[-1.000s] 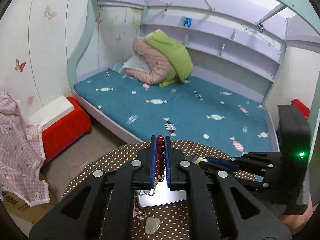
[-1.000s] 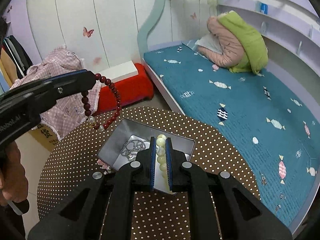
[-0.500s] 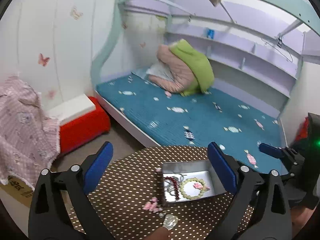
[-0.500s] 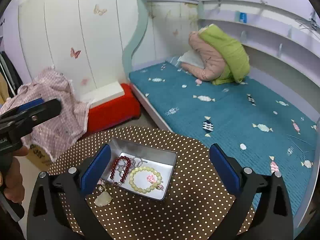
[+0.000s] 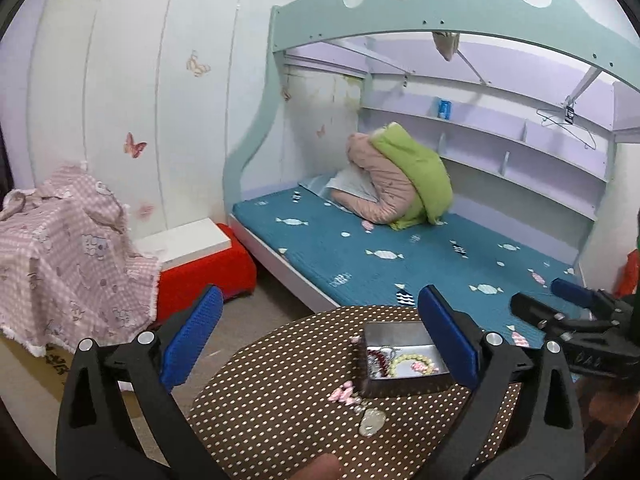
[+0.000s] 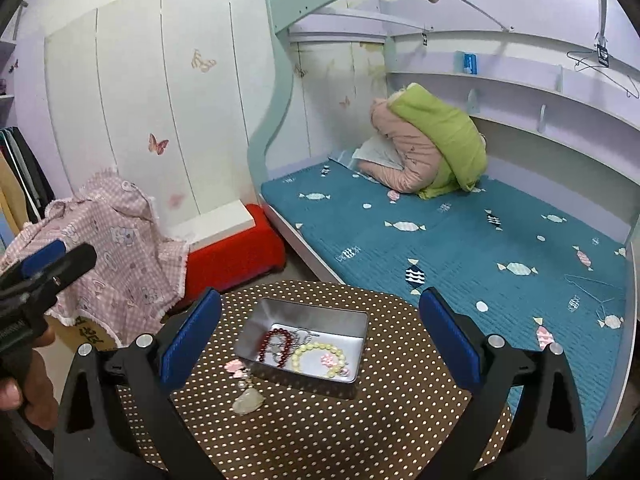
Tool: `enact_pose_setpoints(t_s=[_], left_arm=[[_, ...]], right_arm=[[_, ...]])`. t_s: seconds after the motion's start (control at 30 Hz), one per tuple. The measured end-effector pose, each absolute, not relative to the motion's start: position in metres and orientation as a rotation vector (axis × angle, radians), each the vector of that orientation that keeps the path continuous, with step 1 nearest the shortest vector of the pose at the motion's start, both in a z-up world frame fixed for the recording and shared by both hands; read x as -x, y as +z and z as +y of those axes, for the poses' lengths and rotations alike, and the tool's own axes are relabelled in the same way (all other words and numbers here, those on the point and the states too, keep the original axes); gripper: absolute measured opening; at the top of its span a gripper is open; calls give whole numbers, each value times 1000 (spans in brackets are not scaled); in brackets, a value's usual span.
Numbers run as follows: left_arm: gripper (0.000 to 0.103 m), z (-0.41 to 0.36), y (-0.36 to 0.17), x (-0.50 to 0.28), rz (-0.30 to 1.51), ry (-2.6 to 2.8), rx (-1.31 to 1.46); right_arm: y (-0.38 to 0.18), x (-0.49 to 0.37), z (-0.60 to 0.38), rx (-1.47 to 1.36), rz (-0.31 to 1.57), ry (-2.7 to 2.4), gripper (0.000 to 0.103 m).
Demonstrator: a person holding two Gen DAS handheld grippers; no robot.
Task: Organize jewelry
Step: 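Raise both tools from the box and move toward the pink charm and jade pendant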
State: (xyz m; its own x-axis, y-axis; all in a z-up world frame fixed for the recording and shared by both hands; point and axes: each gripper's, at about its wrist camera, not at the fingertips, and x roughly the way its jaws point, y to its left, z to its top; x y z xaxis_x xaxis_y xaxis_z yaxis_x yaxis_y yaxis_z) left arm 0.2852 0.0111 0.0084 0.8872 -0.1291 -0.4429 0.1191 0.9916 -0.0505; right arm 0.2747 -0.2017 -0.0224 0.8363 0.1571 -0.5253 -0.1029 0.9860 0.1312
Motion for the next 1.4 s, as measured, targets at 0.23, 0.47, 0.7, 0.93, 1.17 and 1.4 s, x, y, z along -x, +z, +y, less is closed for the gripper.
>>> enact_pose_setpoints(t_s=[0.23,0.47,0.7,0.93,1.17,1.4], left_arm=[[98,27,6,-260,453,-89,40],[98,32,0,-244,462,-71,35],[98,37,-9,-230,474,-58,47],[98,42,-25,-218,503,-39,44],[98,49,-43,-213,530,-31,60],[98,52,-62,-217,567,-21,65]], right_arm=[[-11,-250,-194,-110,518,150,95],[-6,-226,-192,-118,487,150,95],[-13,-209,-189,-109,489,129,95],[-46,-209,-184,-96,568,116,95],[-79,-215,-174,-86,651,122,95],[-118,-237,-154,-64,758,148,95]])
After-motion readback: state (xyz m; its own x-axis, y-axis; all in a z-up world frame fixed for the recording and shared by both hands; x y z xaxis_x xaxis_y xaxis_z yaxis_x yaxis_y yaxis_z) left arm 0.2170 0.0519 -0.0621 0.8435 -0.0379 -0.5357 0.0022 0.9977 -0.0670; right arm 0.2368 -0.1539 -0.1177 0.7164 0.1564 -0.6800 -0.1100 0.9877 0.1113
